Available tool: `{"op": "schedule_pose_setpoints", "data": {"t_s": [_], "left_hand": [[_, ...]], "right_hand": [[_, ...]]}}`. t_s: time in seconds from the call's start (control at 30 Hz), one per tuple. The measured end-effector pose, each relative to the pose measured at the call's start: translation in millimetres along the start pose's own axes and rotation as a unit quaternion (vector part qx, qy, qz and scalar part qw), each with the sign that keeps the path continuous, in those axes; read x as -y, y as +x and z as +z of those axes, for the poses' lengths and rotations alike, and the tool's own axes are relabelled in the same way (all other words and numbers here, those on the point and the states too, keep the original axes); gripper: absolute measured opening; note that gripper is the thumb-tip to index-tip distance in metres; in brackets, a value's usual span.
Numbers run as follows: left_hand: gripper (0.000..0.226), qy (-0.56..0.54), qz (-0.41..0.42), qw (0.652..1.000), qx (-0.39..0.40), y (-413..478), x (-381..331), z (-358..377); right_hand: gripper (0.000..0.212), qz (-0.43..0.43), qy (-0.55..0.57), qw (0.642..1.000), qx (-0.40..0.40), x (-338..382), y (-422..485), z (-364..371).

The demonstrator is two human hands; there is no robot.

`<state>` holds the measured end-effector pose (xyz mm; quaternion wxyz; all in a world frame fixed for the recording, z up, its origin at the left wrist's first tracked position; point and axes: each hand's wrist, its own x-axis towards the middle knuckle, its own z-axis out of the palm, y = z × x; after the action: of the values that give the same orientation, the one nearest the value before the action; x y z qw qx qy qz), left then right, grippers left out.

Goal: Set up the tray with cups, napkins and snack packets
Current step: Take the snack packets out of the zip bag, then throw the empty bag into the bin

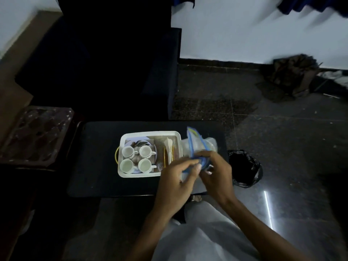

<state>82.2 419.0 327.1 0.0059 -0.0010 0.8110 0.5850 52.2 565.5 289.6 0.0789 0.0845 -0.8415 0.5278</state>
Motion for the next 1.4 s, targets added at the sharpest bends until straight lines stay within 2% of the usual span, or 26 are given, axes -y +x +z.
{"op": "schedule_pose_setpoints", "data": {"t_s": [0.07,0.1,0.13,0.17,0.23,0.27,0.33,0.4,0.47,0.5,0.63,0.73,0.8,0.83,0.9,0.97,1.03,1.07,1.17,1.23,1.3,1.4], "left_hand": [[0.034,-0.016,0.002,0.991,-0.133,-8,8,7],[0.042,-0.029,-0.033,0.982,-0.181,-14,15,10],[0.052,-0.063,-0.103,0.972,-0.201,-18,22,13],[0.062,-0.13,-0.196,0.953,-0.191,-20,24,17],[0.072,-0.292,-0.335,0.886,-0.135,-17,30,29],[0.072,-0.352,-0.359,0.857,-0.112,-13,33,36],[0.069,-0.417,-0.34,0.839,-0.087,0,37,51],[0.079,-0.428,-0.308,0.846,-0.083,16,37,66],[0.098,-0.406,-0.287,0.865,-0.074,30,32,82],[0.101,-0.379,-0.276,0.881,-0.067,36,31,92],[0.07,-0.252,-0.233,0.939,-0.03,63,32,144],[0.045,-0.138,-0.222,0.965,-0.029,84,29,193],[0.036,-0.059,-0.198,0.977,-0.041,98,30,225],[0.036,-0.017,-0.186,0.981,-0.042,105,32,239],[0.034,0.051,-0.166,0.984,-0.042,119,34,263],[0.035,0.078,-0.159,0.983,-0.045,130,36,283],[0.038,0.046,-0.185,0.981,-0.021,140,36,300],[0.041,0.015,-0.204,0.979,0.001,145,37,311],[0.047,-0.049,-0.238,0.969,0.049,159,49,338],[0.036,-0.04,-0.237,0.966,0.094,171,70,358],[0.031,0.004,-0.22,0.966,0.135,180,96,381],[0.034,0.165,-0.151,0.971,0.086,186,135,419]], "right_hand": [[0.032,0.027,0.006,0.996,-0.088,0,10,-9],[0.036,0.04,0.023,0.991,-0.125,1,15,-14],[0.039,0.052,0.047,0.986,-0.149,1,19,-19],[0.04,0.069,0.083,0.982,-0.158,2,21,-24],[0.031,0.114,0.175,0.968,-0.139,1,21,-28],[0.024,0.134,0.223,0.959,-0.114,-1,20,-29],[0.018,0.17,0.308,0.934,-0.062,-11,16,-31],[0.015,0.224,0.342,0.912,-0.012,-29,15,-38],[0.013,0.272,0.325,0.905,0.037,-54,17,-49],[0.012,0.29,0.299,0.907,0.059,-70,17,-56],[0.017,0.323,0.211,0.908,0.165,-128,23,-94],[0.02,0.294,0.111,0.925,0.216,-161,32,-125],[0.026,0.265,0.022,0.932,0.248,-183,39,-145],[0.035,0.256,-0.027,0.932,0.254,-192,42,-156],[0.063,0.252,-0.073,0.942,0.21,-206,46,-180],[0.096,0.243,-0.008,0.958,0.152,-218,54,-201],[0.119,0.22,0.033,0.961,0.163,-230,62,-213],[0.122,0.209,0.025,0.962,0.176,-240,66,-218],[0.106,0.179,-0.002,0.968,0.176,-271,74,-228],[0.086,0.197,0.018,0.966,0.169,-300,73,-227],[0.067,0.226,-0.003,0.961,0.157,-333,68,-222],[0.053,0.23,-0.08,0.959,0.143,-389,62,-210]]}}
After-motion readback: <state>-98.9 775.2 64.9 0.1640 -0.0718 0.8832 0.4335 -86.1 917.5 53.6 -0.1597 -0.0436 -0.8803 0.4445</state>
